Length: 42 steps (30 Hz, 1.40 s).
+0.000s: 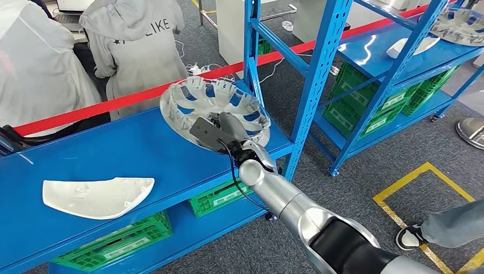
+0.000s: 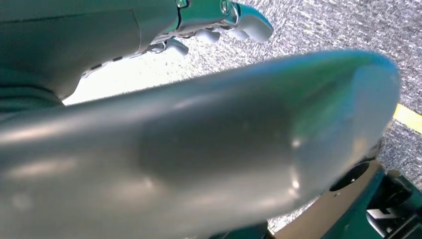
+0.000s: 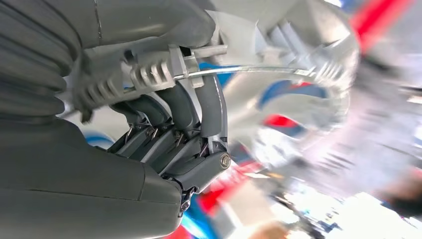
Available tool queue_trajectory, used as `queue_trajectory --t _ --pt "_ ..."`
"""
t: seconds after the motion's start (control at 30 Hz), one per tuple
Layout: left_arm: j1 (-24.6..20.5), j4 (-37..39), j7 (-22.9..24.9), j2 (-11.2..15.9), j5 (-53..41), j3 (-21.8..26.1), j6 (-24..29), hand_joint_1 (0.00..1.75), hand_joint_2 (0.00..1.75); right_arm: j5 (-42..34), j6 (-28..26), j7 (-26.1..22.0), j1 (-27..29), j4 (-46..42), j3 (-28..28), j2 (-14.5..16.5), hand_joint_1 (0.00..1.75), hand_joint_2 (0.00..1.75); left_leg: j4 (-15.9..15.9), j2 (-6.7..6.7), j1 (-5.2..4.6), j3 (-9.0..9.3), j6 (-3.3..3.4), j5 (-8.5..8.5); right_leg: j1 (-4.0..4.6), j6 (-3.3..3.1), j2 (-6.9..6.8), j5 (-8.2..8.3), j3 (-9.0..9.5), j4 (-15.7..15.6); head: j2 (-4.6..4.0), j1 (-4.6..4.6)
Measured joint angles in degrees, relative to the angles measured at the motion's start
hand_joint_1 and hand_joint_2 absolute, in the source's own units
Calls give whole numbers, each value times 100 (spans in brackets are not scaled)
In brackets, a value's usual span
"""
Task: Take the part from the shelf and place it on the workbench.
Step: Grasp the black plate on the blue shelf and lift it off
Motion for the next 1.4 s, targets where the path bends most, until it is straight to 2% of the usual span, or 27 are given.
queue_trajectory --t 0.13,0.27,0.43,0.7,0.83,1.2,1.4 --pt "66 0 -77 -2 4 67 41 0 0 -78 -139 3 262 -1490 225 -39 175 175 -6 -8 0 -16 -1 -1 1 -8 -5 -8 -15 0 0 -1" --pt "78 0 -87 -9 -24 73 49 0 0 -80 -204 2 409 -2473 367 -85 175 175 -11 -8 0 -22 -2 -2 0 -10 -6 -12 -22 0 0 -1" --pt "77 0 -86 -21 -37 79 49 0 0 -79 -208 0 463 -3080 466 -150 175 175 -11 -8 0 -22 -1 -1 0 -9 -6 -12 -20 -1 0 0" --pt "72 0 -55 -24 -100 96 39 0 0 -46 -334 -106 687 -3533 573 -193 175 175 -11 -8 0 -22 -4 1 0 -9 -6 -8 -21 0 1 -1" --pt "59 0 -11 -24 -111 99 34 0 175 39 -413 -153 780 -3824 735 -217 175 175 -12 -7 0 -22 -4 0 0 -10 -5 -10 -23 0 0 1" --pt "59 0 11 -24 -121 100 33 0 175 57 -435 -176 816 -3934 805 -229 175 175 -15 -7 0 -22 -5 0 0 -11 -5 -11 -24 0 0 -1" --pt "66 0 -34 -30 -93 166 45 0 175 8 -436 -256 921 -4375 1145 -280 175 175 -17 -7 0 -21 -5 1 1 -11 -6 -11 -23 0 0 -1"
